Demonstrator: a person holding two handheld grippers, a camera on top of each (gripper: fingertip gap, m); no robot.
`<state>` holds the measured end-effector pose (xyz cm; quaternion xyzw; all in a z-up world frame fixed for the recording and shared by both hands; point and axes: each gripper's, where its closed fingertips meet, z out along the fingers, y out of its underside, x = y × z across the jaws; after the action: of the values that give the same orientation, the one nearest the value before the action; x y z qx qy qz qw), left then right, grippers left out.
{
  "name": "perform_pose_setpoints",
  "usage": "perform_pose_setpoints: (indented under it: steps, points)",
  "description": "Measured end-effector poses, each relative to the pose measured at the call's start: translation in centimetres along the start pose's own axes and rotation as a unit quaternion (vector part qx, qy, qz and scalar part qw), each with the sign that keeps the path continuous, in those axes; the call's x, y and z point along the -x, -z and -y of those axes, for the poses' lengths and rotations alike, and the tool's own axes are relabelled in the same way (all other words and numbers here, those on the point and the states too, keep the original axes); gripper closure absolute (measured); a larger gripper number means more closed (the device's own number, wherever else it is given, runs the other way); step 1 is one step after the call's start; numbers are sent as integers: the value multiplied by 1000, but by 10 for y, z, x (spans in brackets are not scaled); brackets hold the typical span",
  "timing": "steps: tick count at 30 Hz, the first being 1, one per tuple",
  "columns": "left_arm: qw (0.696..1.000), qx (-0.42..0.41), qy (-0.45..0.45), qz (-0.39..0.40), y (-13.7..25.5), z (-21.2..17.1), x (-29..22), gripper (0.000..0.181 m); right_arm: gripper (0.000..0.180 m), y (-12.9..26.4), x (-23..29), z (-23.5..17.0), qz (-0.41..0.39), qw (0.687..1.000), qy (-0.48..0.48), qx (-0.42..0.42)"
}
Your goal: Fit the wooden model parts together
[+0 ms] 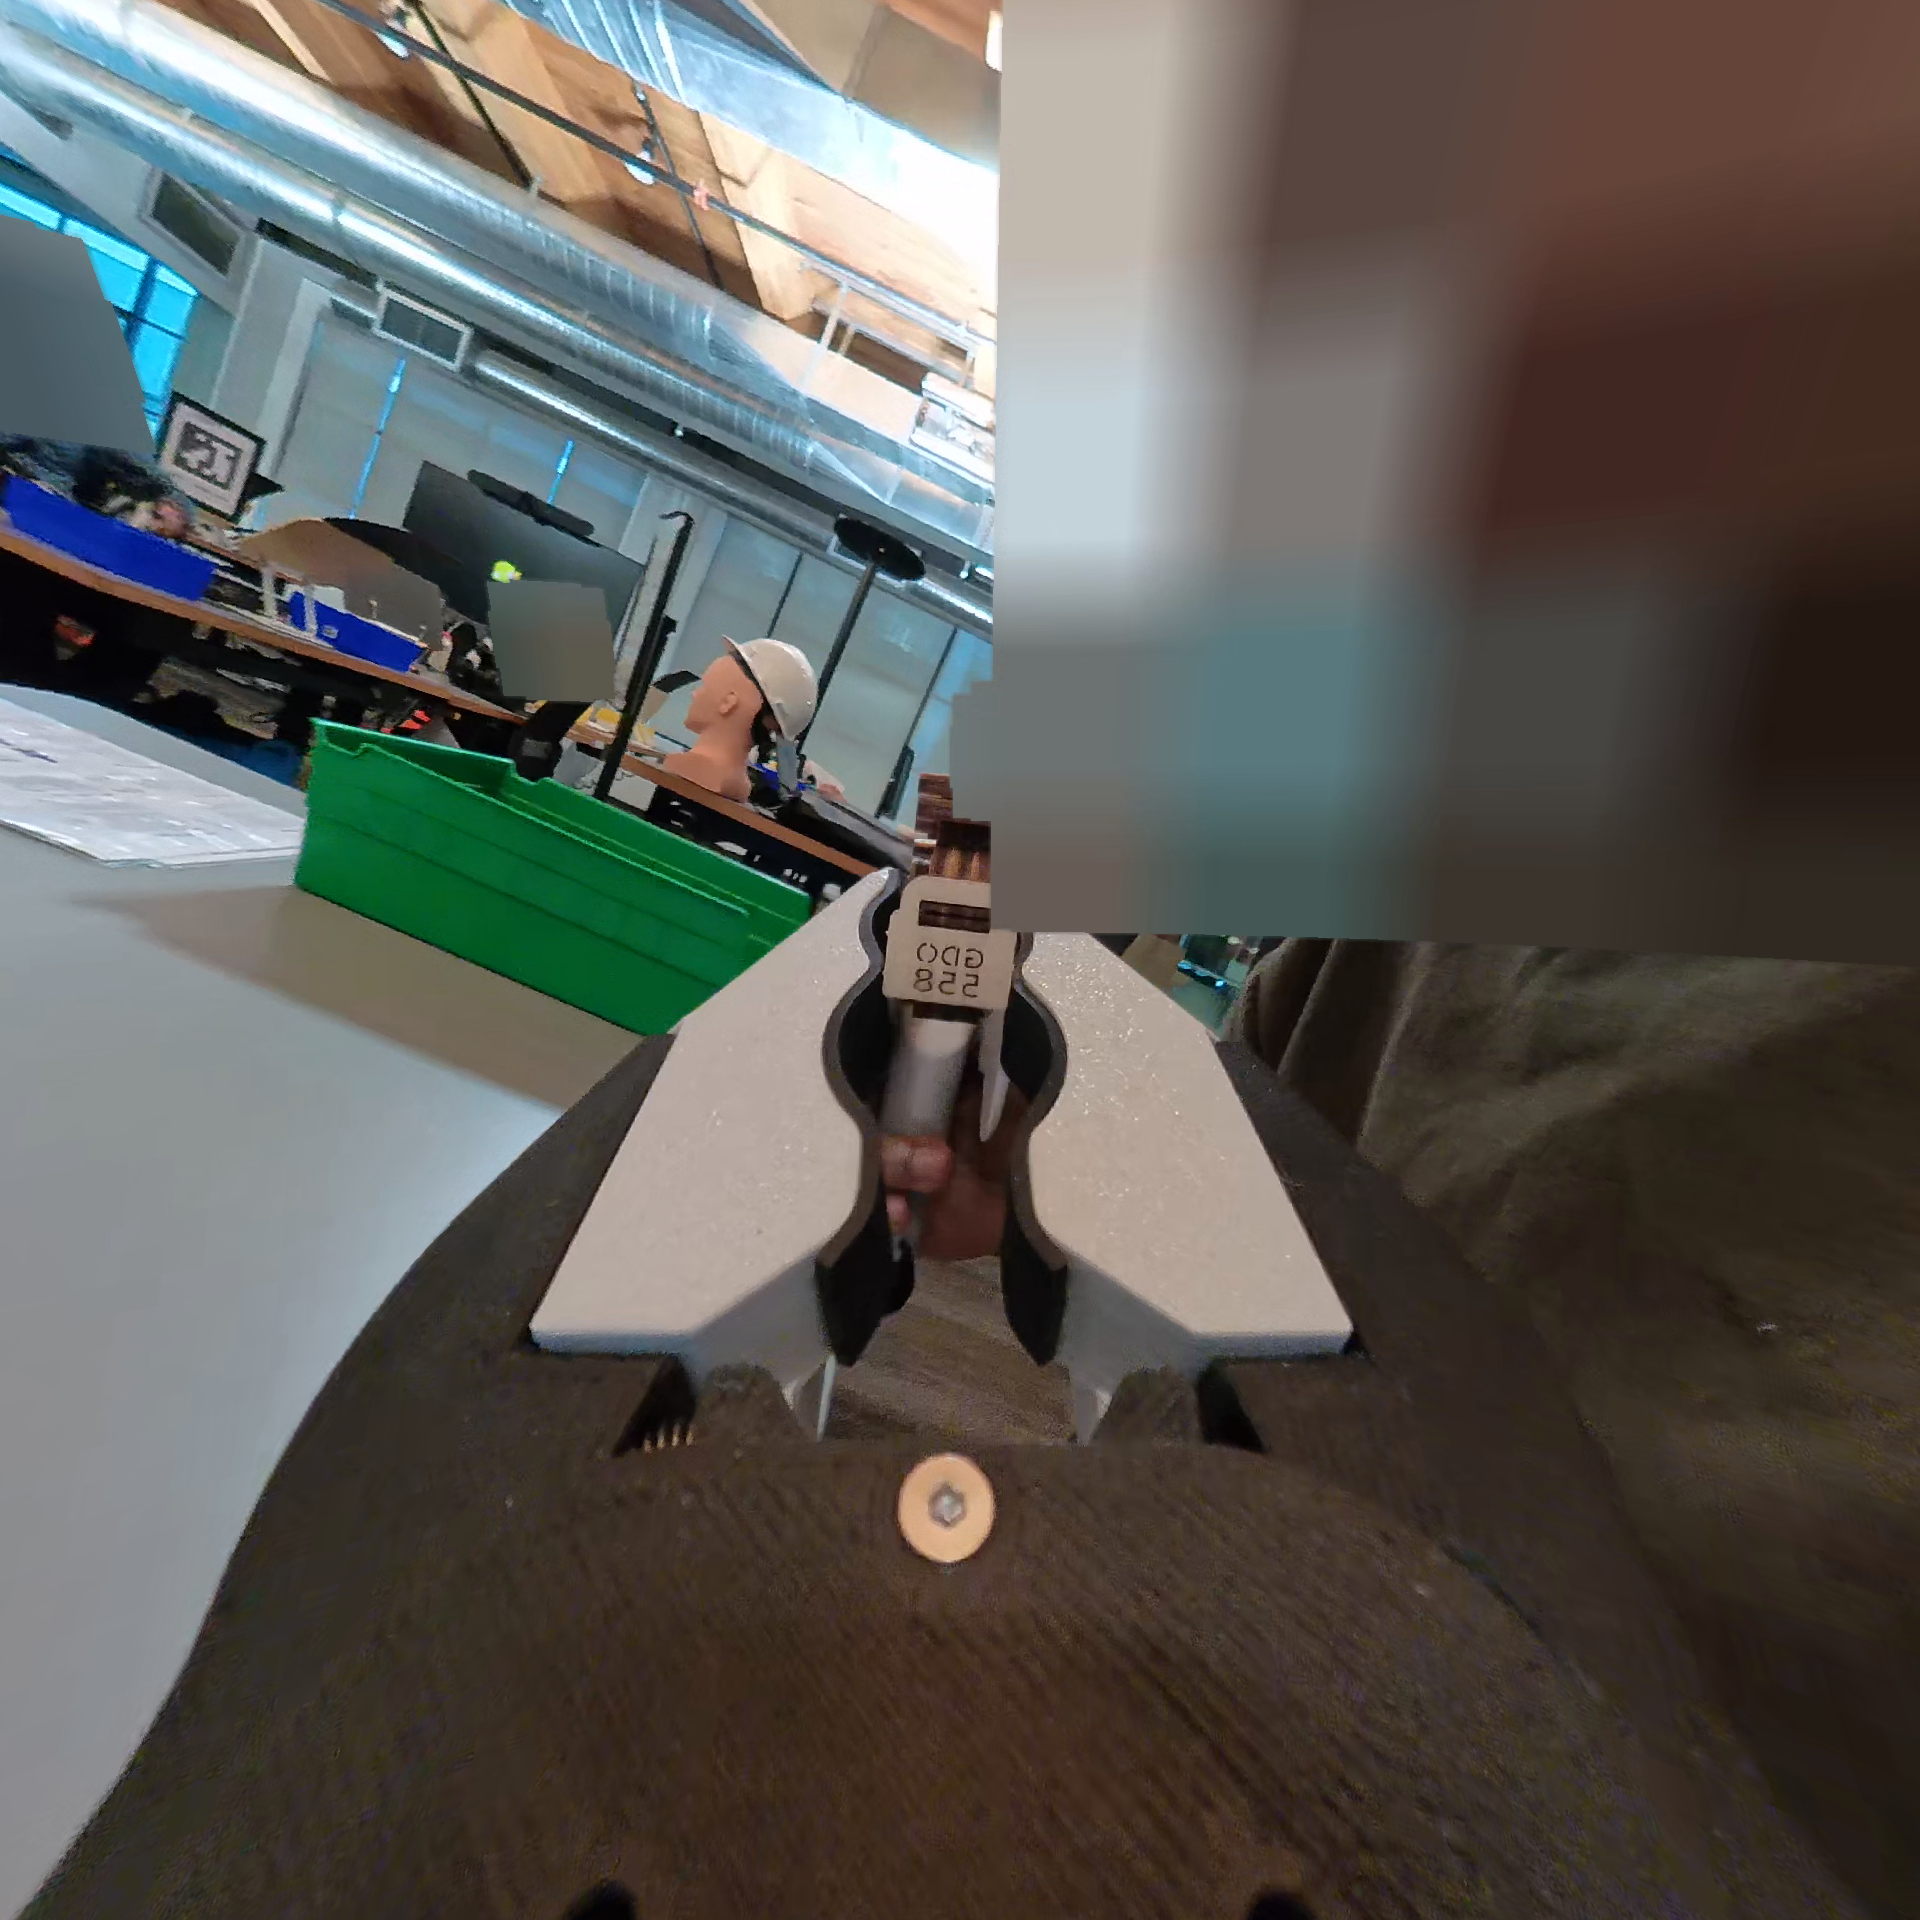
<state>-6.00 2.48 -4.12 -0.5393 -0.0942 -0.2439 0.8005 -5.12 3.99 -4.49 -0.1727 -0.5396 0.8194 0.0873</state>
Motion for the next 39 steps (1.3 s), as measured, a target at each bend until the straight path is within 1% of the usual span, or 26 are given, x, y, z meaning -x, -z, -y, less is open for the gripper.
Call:
perform_pose_setpoints:
  steps: [4,10,15,17,18,20,21,23,24,27,30,33,39]
  points:
    - [999,24,-33,20,5,-5,11,168,162,6,-10,1,-20,1000,13,9]
    - [998,43,-46,23,7,-11,15,168,170,6,-15,-16,-34,997,37,62]
    - [998,55,-39,15,7,-16,15,168,171,6,-14,-21,-28,996,39,79]
    - [998,59,-26,21,7,-18,18,165,172,8,-15,-22,-25,996,34,83]
    - [997,62,-20,28,7,-19,22,156,172,9,-16,-22,-25,996,31,83]
    - [996,79,-5,43,7,-26,29,129,172,11,-21,-20,-33,996,26,80]
    - [994,91,0,52,7,-30,33,120,173,13,-24,-20,-37,996,24,81]
    - [990,110,7,83,7,-37,44,103,172,19,-34,-20,-53,995,22,88]
    - [988,117,9,99,8,-40,50,99,172,22,-39,-21,-62,993,25,94]
    - [978,126,11,165,17,-42,75,96,172,37,-60,-28,-104,985,43,134]
    - [970,134,6,202,26,-42,91,98,172,53,-84,-45,-155,966,65,196]
    - [968,138,3,210,30,-41,96,100,172,60,-94,-62,-176,947,91,253]
    - [966,145,3,215,31,-44,98,103,172,60,-94,-80,-176,924,127,314]
